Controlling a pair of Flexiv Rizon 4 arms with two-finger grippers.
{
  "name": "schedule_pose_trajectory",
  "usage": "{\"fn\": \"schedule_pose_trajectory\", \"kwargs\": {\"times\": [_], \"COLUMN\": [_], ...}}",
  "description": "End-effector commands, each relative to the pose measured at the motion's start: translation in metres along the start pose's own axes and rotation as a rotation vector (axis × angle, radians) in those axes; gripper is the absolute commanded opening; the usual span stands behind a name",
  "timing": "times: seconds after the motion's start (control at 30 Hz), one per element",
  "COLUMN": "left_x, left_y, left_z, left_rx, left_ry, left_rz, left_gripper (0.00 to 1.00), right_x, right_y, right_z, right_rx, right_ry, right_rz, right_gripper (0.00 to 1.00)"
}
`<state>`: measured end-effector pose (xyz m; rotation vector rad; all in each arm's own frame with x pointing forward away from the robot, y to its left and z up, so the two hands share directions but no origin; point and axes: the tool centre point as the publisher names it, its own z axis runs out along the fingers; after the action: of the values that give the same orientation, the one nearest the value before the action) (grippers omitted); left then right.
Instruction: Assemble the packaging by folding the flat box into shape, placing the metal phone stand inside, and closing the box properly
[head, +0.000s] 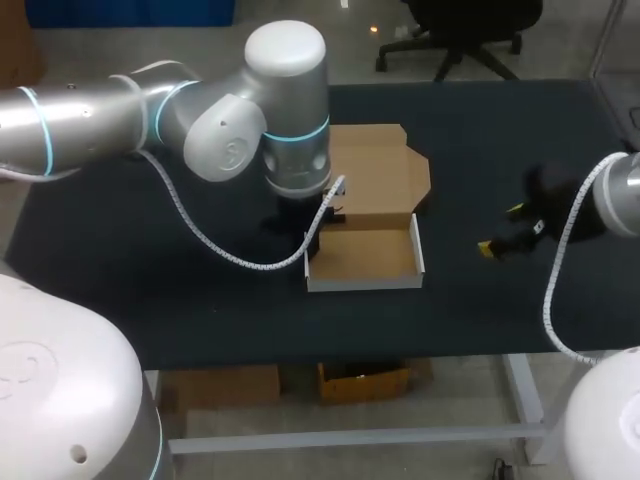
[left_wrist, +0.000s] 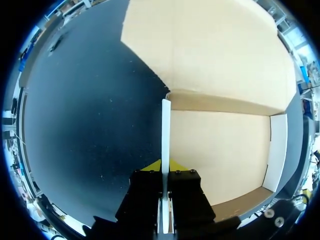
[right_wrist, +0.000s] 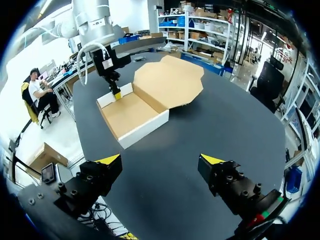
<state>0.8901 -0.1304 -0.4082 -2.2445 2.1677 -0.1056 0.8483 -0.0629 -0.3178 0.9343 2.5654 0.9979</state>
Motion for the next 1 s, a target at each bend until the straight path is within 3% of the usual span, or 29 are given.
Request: {"fn": "schedule_pose_trajectory", "kwargs": {"times": [0.03, 0.2, 0.43, 0.5, 1.0], "left_x": [0.002, 0.001, 0.000, 0.000, -0.001], "left_y": [-0.001, -0.001, -0.002, -0.002, -0.002], "left_z": [0.000, 0.000, 0.001, 0.001, 0.002], "left_rx": [-0.002, -0.010, -0.015, -0.016, -0.024], "left_ry": [-0.016, -0.024, -0.037, -0.039, -0.035], "left_rz": [0.005, 0.018, 0.020, 0.020, 0.017], "left_gripper": [0.00, 0.00, 0.00, 0.00, 0.00], "right_x": [-0.002, -0.007, 0.001, 0.003, 0.003], "right_y": [-0.013, -0.020, -0.026, -0.027, -0.026], "right_z": [-0.036, -0.050, -0.063, -0.068, -0.067], "right_rx": [-0.077, -0.153, -0.120, -0.069, -0.058], "right_ry": [0.383, 0.457, 0.587, 0.558, 0.579], "right_rz": [-0.015, -0.011, -0.108, -0.122, -0.132], "right_gripper": [1.00, 1.00, 1.00, 1.00, 1.00]}}
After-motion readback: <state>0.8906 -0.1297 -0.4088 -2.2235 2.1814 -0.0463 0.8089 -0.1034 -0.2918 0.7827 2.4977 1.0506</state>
